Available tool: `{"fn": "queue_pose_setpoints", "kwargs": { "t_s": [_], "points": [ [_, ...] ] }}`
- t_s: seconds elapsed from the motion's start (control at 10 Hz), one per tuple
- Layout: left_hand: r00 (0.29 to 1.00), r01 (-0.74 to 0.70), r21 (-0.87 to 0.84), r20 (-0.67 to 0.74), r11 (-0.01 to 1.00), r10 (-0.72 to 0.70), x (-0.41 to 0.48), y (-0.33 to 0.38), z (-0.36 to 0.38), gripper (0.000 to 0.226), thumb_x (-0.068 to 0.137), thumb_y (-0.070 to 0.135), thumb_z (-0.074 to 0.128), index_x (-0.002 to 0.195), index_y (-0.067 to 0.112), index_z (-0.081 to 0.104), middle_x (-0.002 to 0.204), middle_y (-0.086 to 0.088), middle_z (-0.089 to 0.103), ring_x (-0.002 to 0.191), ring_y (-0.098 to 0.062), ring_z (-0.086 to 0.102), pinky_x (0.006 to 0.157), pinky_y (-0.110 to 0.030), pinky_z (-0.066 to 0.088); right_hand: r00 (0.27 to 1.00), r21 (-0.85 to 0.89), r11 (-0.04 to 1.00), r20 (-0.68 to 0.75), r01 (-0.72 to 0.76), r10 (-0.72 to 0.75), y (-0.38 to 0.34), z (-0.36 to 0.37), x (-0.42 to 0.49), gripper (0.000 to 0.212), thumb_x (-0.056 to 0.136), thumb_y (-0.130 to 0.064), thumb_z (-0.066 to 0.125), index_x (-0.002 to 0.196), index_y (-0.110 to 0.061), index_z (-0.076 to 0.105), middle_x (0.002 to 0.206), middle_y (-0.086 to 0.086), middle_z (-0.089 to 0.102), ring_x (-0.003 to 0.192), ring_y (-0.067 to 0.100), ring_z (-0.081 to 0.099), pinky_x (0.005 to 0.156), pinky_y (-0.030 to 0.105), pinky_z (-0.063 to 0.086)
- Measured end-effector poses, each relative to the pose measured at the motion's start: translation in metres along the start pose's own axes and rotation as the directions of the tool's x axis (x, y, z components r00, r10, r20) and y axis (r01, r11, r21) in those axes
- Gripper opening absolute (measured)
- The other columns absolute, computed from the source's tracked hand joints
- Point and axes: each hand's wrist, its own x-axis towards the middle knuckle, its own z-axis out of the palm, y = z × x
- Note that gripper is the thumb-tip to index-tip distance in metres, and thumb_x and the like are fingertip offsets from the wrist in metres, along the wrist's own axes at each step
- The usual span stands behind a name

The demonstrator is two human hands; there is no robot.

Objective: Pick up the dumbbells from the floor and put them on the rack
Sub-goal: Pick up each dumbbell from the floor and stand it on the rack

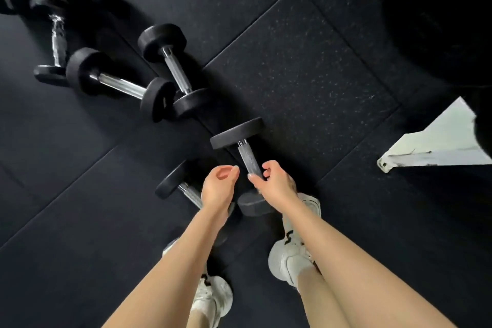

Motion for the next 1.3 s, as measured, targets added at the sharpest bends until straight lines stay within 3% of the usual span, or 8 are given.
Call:
{"fn": "queue_pose_setpoints", "kwargs": {
  "t_s": [0.2,0.5,0.6,0.7,0.8,1.0,1.2,1.3],
  "points": [
    [0.996,0.045,-0.147,0.077,0.988,-0.034,0.088,-0.019,0.051,0.035,0.091,0.027,0.06,0.12,0.008,0.061,0.117,-0.004,0.066,0.11,-0.019,0.061,0.087,-0.027,0.046,0.982,-0.003,0.992,0.146,-0.123,0.122,0.024,0.042,0.092,0.063,0.086,-0.044,0.063,0.135,-0.015,0.038,0.124,0.013,0.058,0.111,0.033,0.057,0.084,0.034,0.047],
    [0.983,0.125,-0.381,0.173,0.916,-0.062,0.112,-0.02,0.069,0.028,0.093,0.023,0.058,0.115,0.006,0.058,0.091,-0.004,0.067,0.08,-0.017,0.066,0.067,-0.031,0.056,0.945,0.228,0.941,0.27,-0.251,0.187,0.037,0.054,0.118,0.047,0.089,-0.023,0.063,0.128,-0.013,0.04,0.105,0.014,0.067,0.081,0.024,0.064,0.073,0.036,0.054],
    [0.982,0.142,-0.381,0.167,0.914,-0.083,0.107,-0.019,0.068,0.03,0.093,0.022,0.058,0.117,0.003,0.059,0.09,-0.002,0.068,0.081,-0.015,0.065,0.068,-0.027,0.054,0.969,0.17,0.977,0.232,-0.126,0.085,0.033,0.053,0.105,0.056,0.09,-0.022,0.06,0.138,-0.012,0.032,0.127,0.016,0.056,0.104,0.03,0.06,0.084,0.038,0.053],
    [0.981,0.168,-0.361,0.154,0.917,-0.119,0.092,-0.013,0.061,0.03,0.093,0.022,0.058,0.117,0.004,0.06,0.091,-0.004,0.069,0.083,-0.018,0.065,0.076,-0.029,0.054,0.973,0.202,0.978,0.23,-0.056,0.008,0.029,0.047,0.082,0.062,0.09,-0.02,0.061,0.141,-0.011,0.027,0.134,0.013,0.05,0.101,0.018,0.05,0.071,0.016,0.043],
    [0.979,0.182,-0.31,0.148,0.933,-0.142,0.05,-0.009,0.05,0.028,0.092,0.024,0.059,0.115,0.007,0.06,0.105,-0.009,0.069,0.096,-0.025,0.065,0.083,-0.035,0.055,0.97,0.249,0.967,0.244,-0.054,-0.009,0.029,0.036,0.044,0.058,0.09,-0.023,0.062,0.138,-0.011,0.032,0.128,0.01,0.052,0.097,0.013,0.047,0.067,0.007,0.036],
    [0.975,0.186,-0.195,0.155,0.963,-0.157,-0.075,0.024,0.016,0.025,0.094,0.021,0.057,0.115,0.009,0.06,0.112,-0.01,0.069,0.104,-0.027,0.065,0.091,-0.041,0.053,0.948,0.287,0.947,0.313,-0.147,0.053,0.022,0.001,-0.075,0.018,0.091,-0.024,0.059,0.1,-0.016,0.046,0.096,0.005,0.053,0.08,0.018,0.052,0.07,0.026,0.048],
    [0.976,0.138,-0.132,0.187,0.982,-0.112,-0.221,0.073,-0.022,0.011,0.09,0.021,0.063,0.097,0.013,0.065,0.098,-0.009,0.071,0.1,-0.03,0.066,0.089,-0.043,0.053,0.929,0.4,0.877,0.348,-0.268,0.125,-0.01,-0.075,-0.233,0.034,0.091,-0.022,0.06,0.116,-0.004,0.046,0.08,0.011,0.055,0.058,0.017,0.047,0.05,0.025,0.04],
    [0.974,0.045,-0.107,0.224,0.993,-0.02,-0.305,0.114,-0.04,0.005,0.09,0.015,0.062,0.086,0.014,0.064,0.088,-0.008,0.069,0.094,-0.03,0.063,0.084,-0.044,0.051,0.953,0.446,0.883,0.302,-0.144,0.003,-0.027,-0.129,-0.317,0.01,0.09,-0.025,0.06,0.097,-0.023,0.052,0.079,0.005,0.059,0.065,0.016,0.054,0.064,0.032,0.047]
  ]
}}
